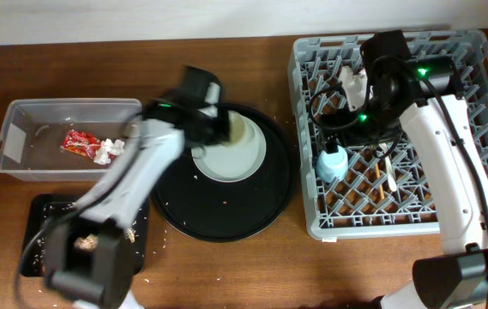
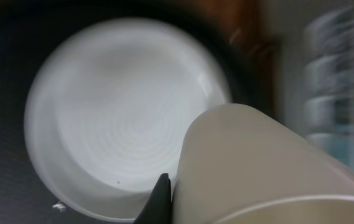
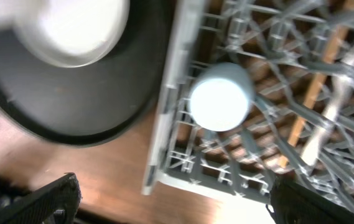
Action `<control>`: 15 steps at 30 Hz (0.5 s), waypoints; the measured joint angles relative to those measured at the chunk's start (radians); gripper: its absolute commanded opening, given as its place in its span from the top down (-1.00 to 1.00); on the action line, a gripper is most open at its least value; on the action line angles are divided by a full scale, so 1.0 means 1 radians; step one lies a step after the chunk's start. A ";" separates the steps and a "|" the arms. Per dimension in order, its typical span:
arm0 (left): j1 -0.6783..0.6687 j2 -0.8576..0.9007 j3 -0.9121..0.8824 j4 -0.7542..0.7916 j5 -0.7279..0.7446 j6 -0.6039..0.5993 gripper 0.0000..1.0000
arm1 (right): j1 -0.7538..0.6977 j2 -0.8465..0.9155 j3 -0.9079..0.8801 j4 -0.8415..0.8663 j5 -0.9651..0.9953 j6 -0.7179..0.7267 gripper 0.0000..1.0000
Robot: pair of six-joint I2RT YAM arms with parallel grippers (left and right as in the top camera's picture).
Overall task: Sort waste into correct bins and load items into the dishwasher rack
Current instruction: 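Grasp the cream cup with the left gripper and lift it, then hand the cream cup from the left gripper to the right gripper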
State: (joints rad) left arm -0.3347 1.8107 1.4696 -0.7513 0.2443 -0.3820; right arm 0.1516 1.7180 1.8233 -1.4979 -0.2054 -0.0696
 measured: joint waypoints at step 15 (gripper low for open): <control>0.116 -0.066 0.032 0.180 1.208 0.443 1.00 | 0.000 0.000 0.002 0.254 -0.965 -0.402 -0.94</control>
State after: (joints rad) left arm -0.2188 1.7451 1.5017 -0.5713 1.4521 0.0605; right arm 0.1516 1.7180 1.8252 -1.2434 -1.1706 -0.4717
